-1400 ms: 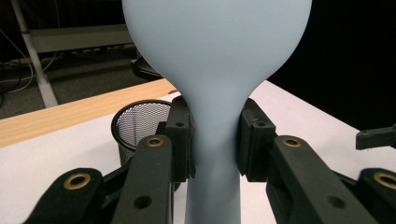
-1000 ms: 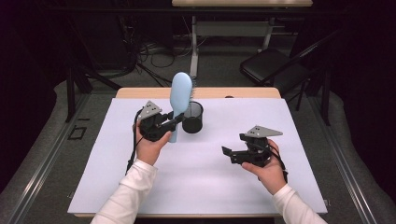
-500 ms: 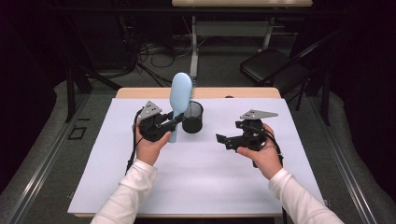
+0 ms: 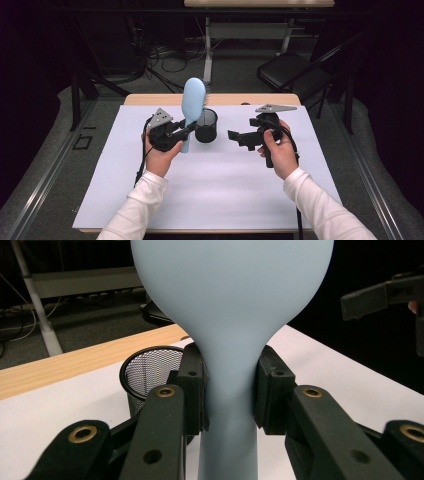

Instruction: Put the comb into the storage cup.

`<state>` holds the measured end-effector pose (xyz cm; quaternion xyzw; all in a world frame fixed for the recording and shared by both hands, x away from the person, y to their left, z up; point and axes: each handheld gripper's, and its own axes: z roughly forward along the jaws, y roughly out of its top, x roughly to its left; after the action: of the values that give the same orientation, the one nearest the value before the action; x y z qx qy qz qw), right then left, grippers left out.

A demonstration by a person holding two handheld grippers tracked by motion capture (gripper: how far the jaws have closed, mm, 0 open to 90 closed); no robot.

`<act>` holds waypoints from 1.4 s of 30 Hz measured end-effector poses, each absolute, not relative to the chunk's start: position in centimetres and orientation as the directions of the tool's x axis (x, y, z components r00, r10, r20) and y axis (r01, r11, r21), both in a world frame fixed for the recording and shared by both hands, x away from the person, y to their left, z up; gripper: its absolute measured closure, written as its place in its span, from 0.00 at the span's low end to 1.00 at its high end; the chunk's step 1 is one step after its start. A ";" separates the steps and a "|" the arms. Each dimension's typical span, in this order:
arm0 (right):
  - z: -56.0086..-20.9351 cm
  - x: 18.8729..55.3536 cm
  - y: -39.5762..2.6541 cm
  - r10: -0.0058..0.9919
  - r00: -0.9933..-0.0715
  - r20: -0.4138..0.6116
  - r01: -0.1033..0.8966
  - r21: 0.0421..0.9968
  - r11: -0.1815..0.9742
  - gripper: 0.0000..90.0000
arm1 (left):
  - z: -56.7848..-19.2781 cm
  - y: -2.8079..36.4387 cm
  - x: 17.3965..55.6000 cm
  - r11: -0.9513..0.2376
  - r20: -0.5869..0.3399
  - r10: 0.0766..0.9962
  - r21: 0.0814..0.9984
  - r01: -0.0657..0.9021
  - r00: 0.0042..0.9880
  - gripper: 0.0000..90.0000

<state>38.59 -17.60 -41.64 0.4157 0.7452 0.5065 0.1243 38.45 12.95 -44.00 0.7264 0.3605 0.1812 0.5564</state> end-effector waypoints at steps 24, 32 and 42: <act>-37.9 41.4 -16.5 0.764 -0.582 0.276 0.559 0.819 0.130 0.00 | -44.1 12.8 38.4 -0.126 -0.130 0.724 0.941 0.315 0.677 0.78; -36.3 41.9 -15.3 0.733 -0.614 0.294 0.558 0.818 0.140 0.00 | -44.2 12.6 38.3 -0.138 -0.118 0.727 0.940 0.312 0.677 0.78; -35.4 42.2 -13.6 0.717 -0.631 0.295 0.551 0.821 0.148 0.00 | -44.3 12.5 38.3 -0.139 -0.116 0.727 0.940 0.311 0.676 0.78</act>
<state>42.17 -13.64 -35.43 0.4213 0.7529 0.4987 0.0833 38.31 12.47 -44.31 0.7306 0.3552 0.1888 0.5518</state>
